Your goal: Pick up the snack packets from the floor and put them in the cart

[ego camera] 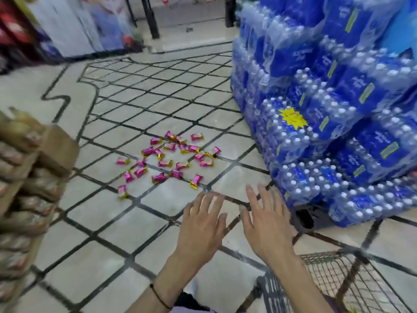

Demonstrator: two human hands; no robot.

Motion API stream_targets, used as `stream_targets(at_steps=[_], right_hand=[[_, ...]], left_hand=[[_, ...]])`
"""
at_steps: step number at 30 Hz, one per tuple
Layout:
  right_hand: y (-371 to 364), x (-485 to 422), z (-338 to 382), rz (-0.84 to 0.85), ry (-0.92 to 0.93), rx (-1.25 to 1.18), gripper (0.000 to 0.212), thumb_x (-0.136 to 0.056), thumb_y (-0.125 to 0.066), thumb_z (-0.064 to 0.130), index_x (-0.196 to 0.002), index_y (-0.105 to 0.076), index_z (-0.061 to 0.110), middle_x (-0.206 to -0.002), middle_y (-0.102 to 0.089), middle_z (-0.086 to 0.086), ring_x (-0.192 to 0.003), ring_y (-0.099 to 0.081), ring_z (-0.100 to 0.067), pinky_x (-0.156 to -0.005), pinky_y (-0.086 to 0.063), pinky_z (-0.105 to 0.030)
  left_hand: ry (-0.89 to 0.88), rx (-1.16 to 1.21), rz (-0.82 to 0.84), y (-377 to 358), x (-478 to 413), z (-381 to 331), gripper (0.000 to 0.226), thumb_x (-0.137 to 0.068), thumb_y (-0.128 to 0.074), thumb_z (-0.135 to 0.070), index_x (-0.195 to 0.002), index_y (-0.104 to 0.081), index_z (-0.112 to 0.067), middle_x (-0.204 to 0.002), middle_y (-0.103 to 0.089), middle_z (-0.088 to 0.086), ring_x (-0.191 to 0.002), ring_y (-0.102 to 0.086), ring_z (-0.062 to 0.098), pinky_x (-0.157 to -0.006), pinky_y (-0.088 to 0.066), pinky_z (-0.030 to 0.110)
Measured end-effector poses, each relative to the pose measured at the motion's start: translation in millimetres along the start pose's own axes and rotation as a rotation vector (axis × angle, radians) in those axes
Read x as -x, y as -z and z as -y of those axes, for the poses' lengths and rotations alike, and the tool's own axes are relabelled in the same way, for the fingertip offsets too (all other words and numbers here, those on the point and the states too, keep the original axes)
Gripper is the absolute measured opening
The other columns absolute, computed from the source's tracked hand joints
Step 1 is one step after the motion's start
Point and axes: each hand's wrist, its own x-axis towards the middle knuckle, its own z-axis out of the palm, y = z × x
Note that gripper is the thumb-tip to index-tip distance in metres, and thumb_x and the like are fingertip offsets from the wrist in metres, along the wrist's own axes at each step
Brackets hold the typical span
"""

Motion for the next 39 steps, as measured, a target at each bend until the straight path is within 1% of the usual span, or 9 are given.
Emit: stream_targets(at_steps=[3, 9, 14, 17, 19, 23, 28, 36, 39], right_hand=[[-13.8, -16.6, 37.3, 0.038, 0.102, 0.030, 0.057, -0.099, -0.031, 0.047, -0.147, -0.049, 0.023, -0.149, -0.052, -0.011, -0.136, -0.046, -0.042, -0.102, -0.044, -0.058], [-49.0, -56.8, 137.8, 0.135, 0.281, 0.048, 0.053, -0.103, -0.039, 0.045, -0.153, -0.037, 0.028, -0.158, -0.040, -0.006, -0.144, -0.035, -0.039, -0.106, -0.043, -0.055], [-79.9, -91.9, 232.5, 0.217, 0.407, 0.029, 0.055, -0.105, -0.021, 0.049, -0.158, -0.019, 0.034, -0.166, -0.020, -0.001, -0.152, -0.018, -0.035, -0.113, -0.034, -0.054], [-98.5, -110.4, 290.2, 0.232, 0.426, 0.021, 0.052, -0.106, -0.019, 0.047, -0.154, -0.031, 0.033, -0.161, -0.034, -0.002, -0.146, -0.031, -0.036, -0.107, -0.042, -0.057], [-109.3, -120.6, 327.3, 0.243, 0.440, 0.015, 0.055, -0.103, -0.017, 0.050, -0.151, -0.038, 0.032, -0.156, -0.042, -0.002, -0.141, -0.038, -0.037, -0.100, -0.047, -0.057], [-120.7, -143.9, 382.8, 0.228, 0.497, 0.003, 0.063, -0.100, -0.006, 0.054, -0.156, -0.027, 0.036, -0.161, -0.034, 0.001, -0.147, -0.030, -0.033, -0.107, -0.039, -0.056], [-136.4, -191.4, 411.0, 0.233, 0.497, -0.024, 0.061, -0.100, -0.007, 0.054, -0.156, -0.023, 0.036, -0.162, -0.029, 0.002, -0.150, -0.024, -0.031, -0.112, -0.038, -0.053], [-184.6, -301.5, 452.1, 0.284, 0.518, 0.002, 0.057, -0.103, -0.022, 0.049, -0.155, -0.032, 0.029, -0.157, -0.041, -0.007, -0.144, -0.033, -0.037, -0.110, -0.040, -0.054], [-195.7, -351.9, 476.3, 0.304, 0.540, -0.004, 0.058, -0.102, -0.017, 0.049, -0.154, -0.034, 0.028, -0.157, -0.040, -0.006, -0.143, -0.035, -0.038, -0.110, -0.040, -0.055]], left_hand=[[0.109, 0.013, -0.020, 6.6, 6.7, 39.5, 0.045, -0.105, -0.040, -0.040, -0.144, -0.050, -0.021, -0.147, -0.054, 0.005, -0.134, -0.050, 0.028, -0.098, -0.050, 0.046], [0.315, 0.009, 0.013, 23.7, 26.5, 145.0, 0.045, -0.105, -0.039, -0.042, -0.145, -0.047, -0.023, -0.145, -0.055, 0.003, -0.132, -0.052, 0.027, -0.092, -0.054, 0.044], [0.451, 0.056, 0.055, 36.5, 41.0, 242.9, 0.049, -0.106, -0.027, -0.045, -0.148, -0.042, -0.026, -0.145, -0.053, -0.003, -0.130, -0.051, 0.023, -0.093, -0.051, 0.043], [0.480, 0.039, 0.084, 43.1, 46.6, 295.0, 0.051, -0.104, -0.023, -0.047, -0.148, -0.040, -0.029, -0.148, -0.051, -0.004, -0.133, -0.049, 0.022, -0.096, -0.050, 0.042], [0.504, 0.021, 0.076, 48.5, 47.8, 329.1, 0.048, -0.103, -0.026, -0.047, -0.145, -0.041, -0.030, -0.145, -0.053, -0.006, -0.130, -0.051, 0.021, -0.093, -0.051, 0.040], [0.542, -0.007, 0.099, 53.5, 40.3, 390.9, 0.051, -0.102, -0.030, -0.048, -0.145, -0.048, -0.028, -0.144, -0.055, -0.007, -0.130, -0.052, 0.020, -0.095, -0.051, 0.039], [0.551, -0.025, 0.107, 50.9, 7.1, 444.3, 0.046, -0.098, -0.039, -0.046, -0.135, -0.058, -0.026, -0.138, -0.060, -0.005, -0.124, -0.056, 0.022, -0.089, -0.053, 0.040], [0.612, -0.079, 0.106, 34.0, -83.8, 526.3, 0.045, -0.098, -0.042, -0.044, -0.137, -0.054, -0.024, -0.140, -0.058, 0.000, -0.127, -0.054, 0.027, -0.093, -0.051, 0.045], [0.639, -0.111, 0.096, 35.3, -125.7, 560.5, 0.044, -0.098, -0.043, -0.042, -0.135, -0.055, -0.023, -0.141, -0.058, 0.000, -0.127, -0.053, 0.027, -0.092, -0.051, 0.045]])
